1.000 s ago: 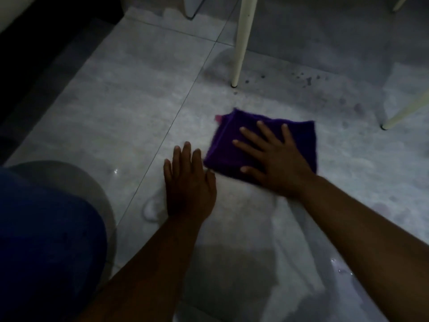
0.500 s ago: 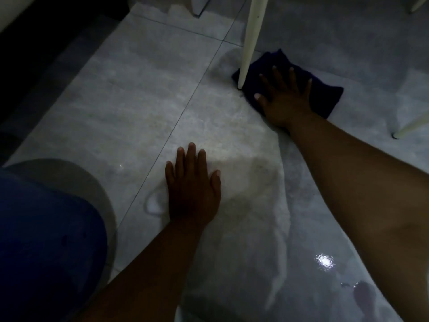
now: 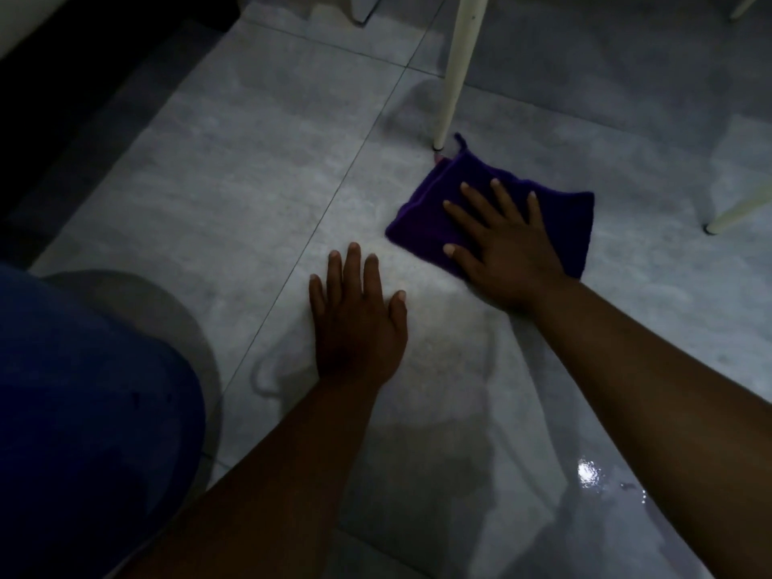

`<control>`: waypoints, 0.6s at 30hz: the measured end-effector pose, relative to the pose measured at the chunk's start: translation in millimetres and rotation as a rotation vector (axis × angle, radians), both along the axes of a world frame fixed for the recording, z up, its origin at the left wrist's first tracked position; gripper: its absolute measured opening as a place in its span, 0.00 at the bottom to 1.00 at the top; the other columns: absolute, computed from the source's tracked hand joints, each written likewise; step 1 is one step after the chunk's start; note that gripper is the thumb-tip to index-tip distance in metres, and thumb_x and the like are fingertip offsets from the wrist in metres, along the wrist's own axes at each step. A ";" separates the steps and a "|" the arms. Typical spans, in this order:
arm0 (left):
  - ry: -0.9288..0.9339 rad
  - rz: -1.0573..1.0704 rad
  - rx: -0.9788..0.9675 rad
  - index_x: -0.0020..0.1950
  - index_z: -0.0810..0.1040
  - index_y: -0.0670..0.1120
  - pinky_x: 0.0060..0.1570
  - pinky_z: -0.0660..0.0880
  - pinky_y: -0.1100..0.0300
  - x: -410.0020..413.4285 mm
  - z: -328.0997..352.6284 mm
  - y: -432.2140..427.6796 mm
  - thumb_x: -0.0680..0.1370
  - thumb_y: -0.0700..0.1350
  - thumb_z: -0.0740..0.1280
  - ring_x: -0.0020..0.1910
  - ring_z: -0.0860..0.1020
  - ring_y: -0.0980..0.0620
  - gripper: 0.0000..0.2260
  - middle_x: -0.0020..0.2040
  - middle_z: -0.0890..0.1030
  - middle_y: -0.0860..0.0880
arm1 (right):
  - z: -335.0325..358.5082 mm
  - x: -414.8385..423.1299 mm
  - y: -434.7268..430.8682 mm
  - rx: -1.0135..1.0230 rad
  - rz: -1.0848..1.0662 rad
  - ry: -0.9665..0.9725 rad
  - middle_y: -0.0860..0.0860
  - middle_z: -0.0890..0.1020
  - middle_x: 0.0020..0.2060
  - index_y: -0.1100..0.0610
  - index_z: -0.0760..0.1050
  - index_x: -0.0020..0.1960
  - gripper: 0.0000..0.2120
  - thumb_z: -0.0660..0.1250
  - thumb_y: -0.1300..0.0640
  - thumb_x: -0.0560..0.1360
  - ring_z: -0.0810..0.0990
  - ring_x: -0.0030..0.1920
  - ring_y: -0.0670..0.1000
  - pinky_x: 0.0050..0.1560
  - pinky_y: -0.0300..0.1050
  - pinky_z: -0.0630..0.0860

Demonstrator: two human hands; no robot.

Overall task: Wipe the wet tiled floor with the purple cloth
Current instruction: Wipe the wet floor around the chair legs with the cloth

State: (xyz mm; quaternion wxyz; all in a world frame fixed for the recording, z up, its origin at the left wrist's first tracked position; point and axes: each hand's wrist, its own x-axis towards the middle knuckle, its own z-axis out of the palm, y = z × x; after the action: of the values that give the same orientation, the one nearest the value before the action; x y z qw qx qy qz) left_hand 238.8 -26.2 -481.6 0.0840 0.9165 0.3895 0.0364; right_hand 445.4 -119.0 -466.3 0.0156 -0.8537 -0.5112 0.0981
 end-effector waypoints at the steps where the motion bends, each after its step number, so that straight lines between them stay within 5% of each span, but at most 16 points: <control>1: -0.001 0.006 -0.004 0.77 0.61 0.46 0.77 0.53 0.40 0.0 0.6 -0.2 0.81 0.59 0.52 0.80 0.53 0.43 0.28 0.80 0.58 0.43 | -0.3 -7.7 9.5 -0.006 0.020 -0.001 0.48 0.46 0.81 0.42 0.46 0.80 0.31 0.42 0.34 0.80 0.40 0.80 0.56 0.76 0.67 0.38; 6: -0.013 0.038 -0.013 0.77 0.61 0.44 0.77 0.53 0.40 1.9 -1.2 -0.9 0.80 0.59 0.53 0.79 0.55 0.43 0.29 0.79 0.61 0.43 | 0.9 -19.9 77.2 -0.049 0.198 0.054 0.50 0.43 0.81 0.44 0.43 0.81 0.32 0.42 0.35 0.80 0.38 0.80 0.58 0.77 0.64 0.38; 18: -0.010 0.021 -0.004 0.77 0.62 0.44 0.76 0.54 0.38 1.3 -2.7 1.3 0.81 0.60 0.51 0.79 0.56 0.42 0.29 0.80 0.60 0.43 | 8.9 1.0 163.6 -0.161 0.017 0.141 0.53 0.36 0.80 0.48 0.38 0.81 0.37 0.46 0.33 0.79 0.33 0.79 0.61 0.77 0.64 0.37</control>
State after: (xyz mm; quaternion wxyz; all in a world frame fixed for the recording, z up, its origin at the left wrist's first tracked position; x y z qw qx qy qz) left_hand 240.1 -24.9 -484.3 0.0876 0.9119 0.3989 0.0410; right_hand 446.3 44.6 -457.4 -0.0179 -0.8387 -0.5067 0.1987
